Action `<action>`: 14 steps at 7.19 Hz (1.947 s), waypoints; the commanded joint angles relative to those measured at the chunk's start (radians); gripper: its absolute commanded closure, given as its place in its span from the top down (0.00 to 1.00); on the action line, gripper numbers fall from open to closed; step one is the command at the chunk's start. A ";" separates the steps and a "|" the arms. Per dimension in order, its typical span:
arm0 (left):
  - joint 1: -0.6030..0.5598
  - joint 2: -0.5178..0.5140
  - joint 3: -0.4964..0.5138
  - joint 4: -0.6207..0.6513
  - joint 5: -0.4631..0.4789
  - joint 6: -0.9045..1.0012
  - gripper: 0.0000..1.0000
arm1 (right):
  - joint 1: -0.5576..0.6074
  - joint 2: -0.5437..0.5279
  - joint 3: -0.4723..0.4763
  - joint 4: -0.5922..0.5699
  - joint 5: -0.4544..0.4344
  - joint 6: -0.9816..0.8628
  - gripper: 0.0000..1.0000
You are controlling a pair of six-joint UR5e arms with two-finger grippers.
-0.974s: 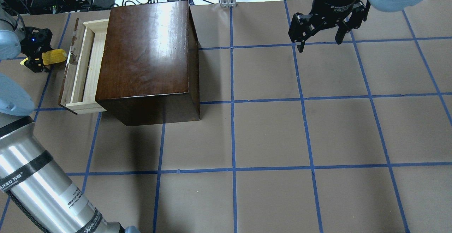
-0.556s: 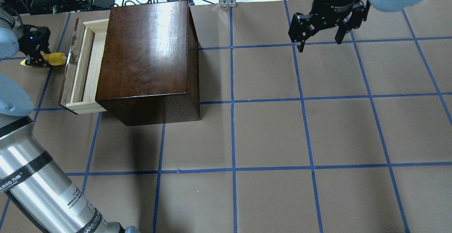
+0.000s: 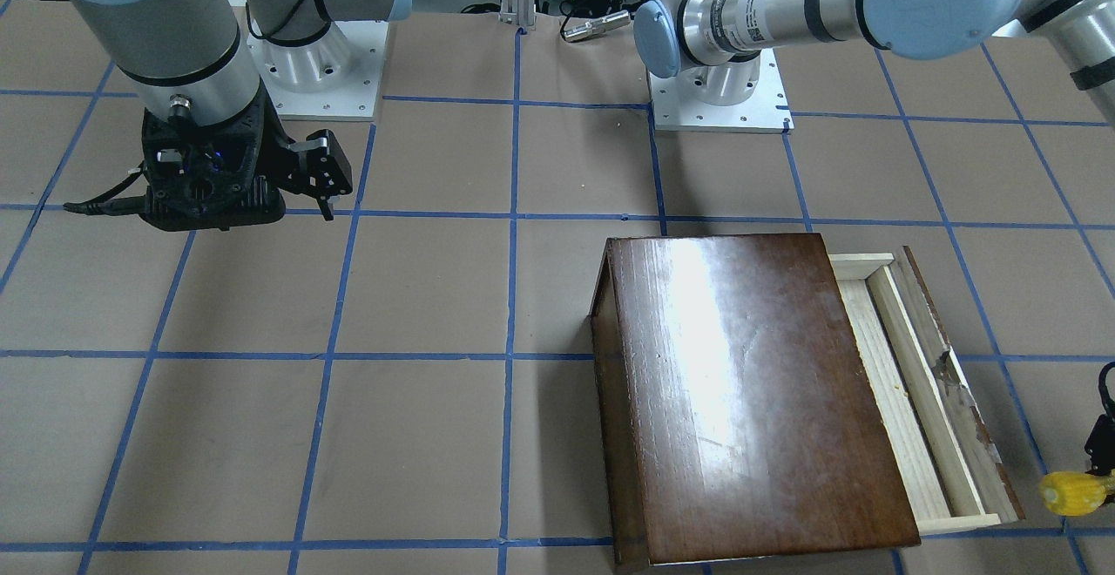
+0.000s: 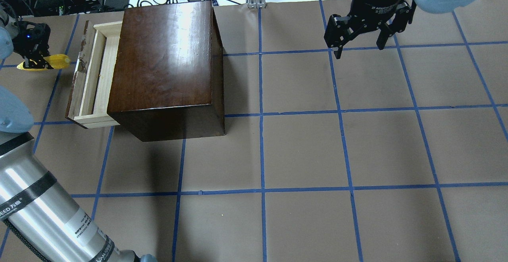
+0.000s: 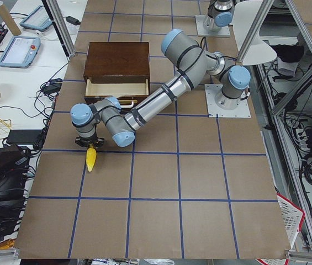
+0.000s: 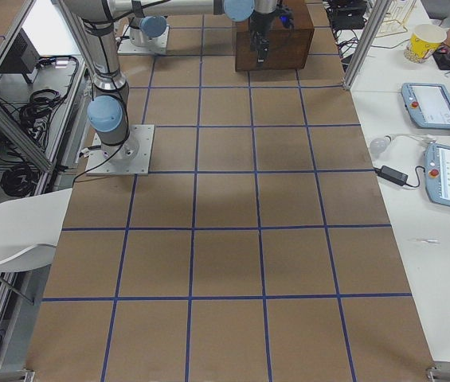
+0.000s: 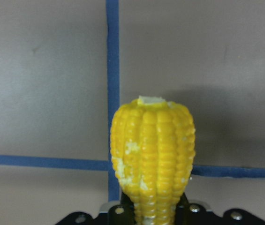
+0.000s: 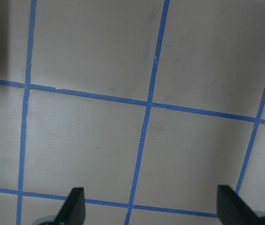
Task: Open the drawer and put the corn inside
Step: 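Lift the corn and carry it over the open drawer with the left gripper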
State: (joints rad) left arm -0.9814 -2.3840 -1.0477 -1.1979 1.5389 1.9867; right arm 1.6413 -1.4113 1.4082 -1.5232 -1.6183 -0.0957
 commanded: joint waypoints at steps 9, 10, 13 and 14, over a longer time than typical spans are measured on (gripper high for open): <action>-0.207 0.302 -0.009 -0.334 0.007 -1.416 0.00 | 0.000 0.000 0.000 0.000 0.000 0.001 1.00; -0.226 0.301 -0.009 -0.370 0.004 -1.557 0.00 | 0.000 0.000 0.000 0.000 0.000 -0.001 1.00; -0.286 0.315 -0.083 -0.375 0.001 -1.776 0.00 | 0.000 0.000 0.000 0.000 0.000 0.001 1.00; -0.277 0.316 -0.115 -0.362 0.000 -1.764 0.00 | 0.000 0.000 0.000 0.000 0.000 -0.001 1.00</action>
State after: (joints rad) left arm -1.2574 -2.0713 -1.1235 -1.5695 1.5402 0.2412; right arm 1.6413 -1.4113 1.4082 -1.5232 -1.6184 -0.0958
